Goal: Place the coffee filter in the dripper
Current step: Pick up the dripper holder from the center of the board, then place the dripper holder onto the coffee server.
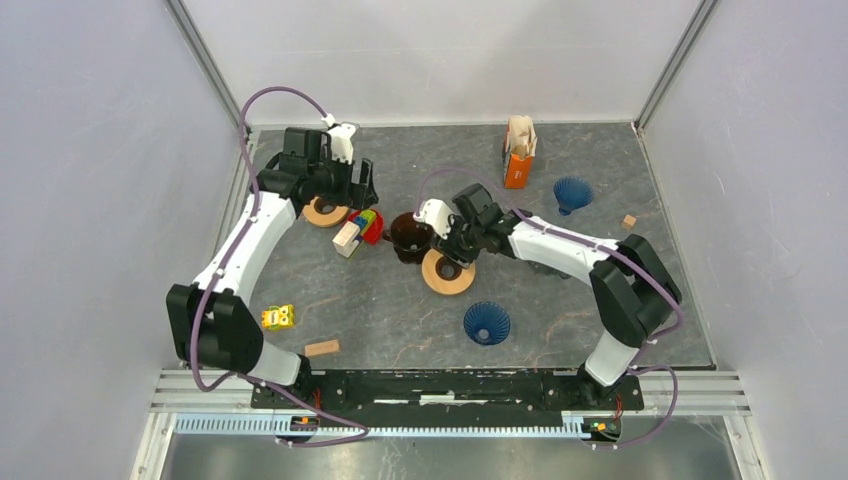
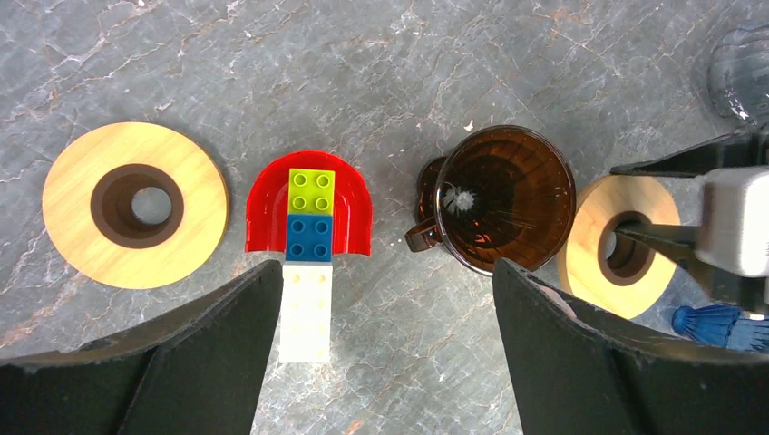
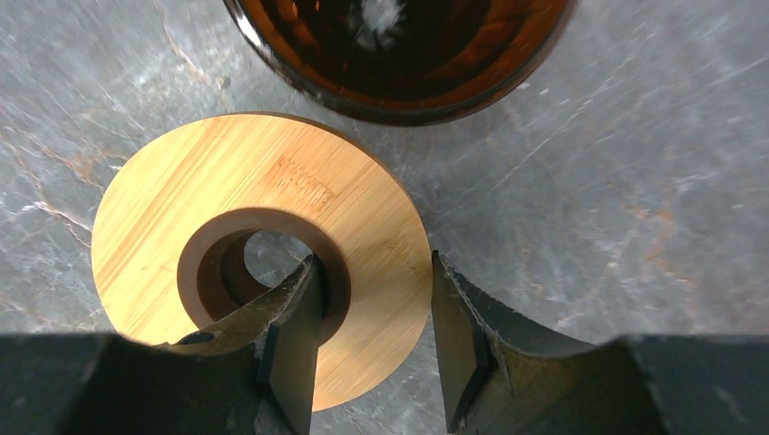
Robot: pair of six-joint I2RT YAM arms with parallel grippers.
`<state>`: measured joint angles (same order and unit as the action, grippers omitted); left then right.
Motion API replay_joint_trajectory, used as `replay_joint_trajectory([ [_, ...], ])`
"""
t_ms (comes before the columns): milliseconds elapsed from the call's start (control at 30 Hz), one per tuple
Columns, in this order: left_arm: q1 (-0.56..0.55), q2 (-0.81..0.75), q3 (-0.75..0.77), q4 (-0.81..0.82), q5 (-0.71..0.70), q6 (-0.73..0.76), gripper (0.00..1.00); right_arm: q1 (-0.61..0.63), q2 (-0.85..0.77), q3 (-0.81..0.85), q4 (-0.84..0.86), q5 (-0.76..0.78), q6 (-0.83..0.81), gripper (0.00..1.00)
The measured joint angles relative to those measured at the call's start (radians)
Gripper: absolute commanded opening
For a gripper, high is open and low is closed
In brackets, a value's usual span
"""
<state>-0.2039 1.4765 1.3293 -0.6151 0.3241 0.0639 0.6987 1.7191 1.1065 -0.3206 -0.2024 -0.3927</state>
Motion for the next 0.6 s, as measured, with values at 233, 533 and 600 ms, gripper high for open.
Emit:
replay_joint_trajectory([
  [233,0.029,-0.075,-0.051,0.049,0.000,-0.023,0.92,0.000,-0.036,0.188,-0.098,0.005,-0.014,0.29],
  [533,0.063,-0.163,-0.076,0.102,-0.009,-0.067,0.94,0.000,0.111,0.522,-0.172,0.018,0.002,0.30],
  [600,0.063,-0.180,-0.088,0.109,-0.010,-0.067,0.94,0.000,0.174,0.594,-0.206,0.018,0.005,0.31],
])
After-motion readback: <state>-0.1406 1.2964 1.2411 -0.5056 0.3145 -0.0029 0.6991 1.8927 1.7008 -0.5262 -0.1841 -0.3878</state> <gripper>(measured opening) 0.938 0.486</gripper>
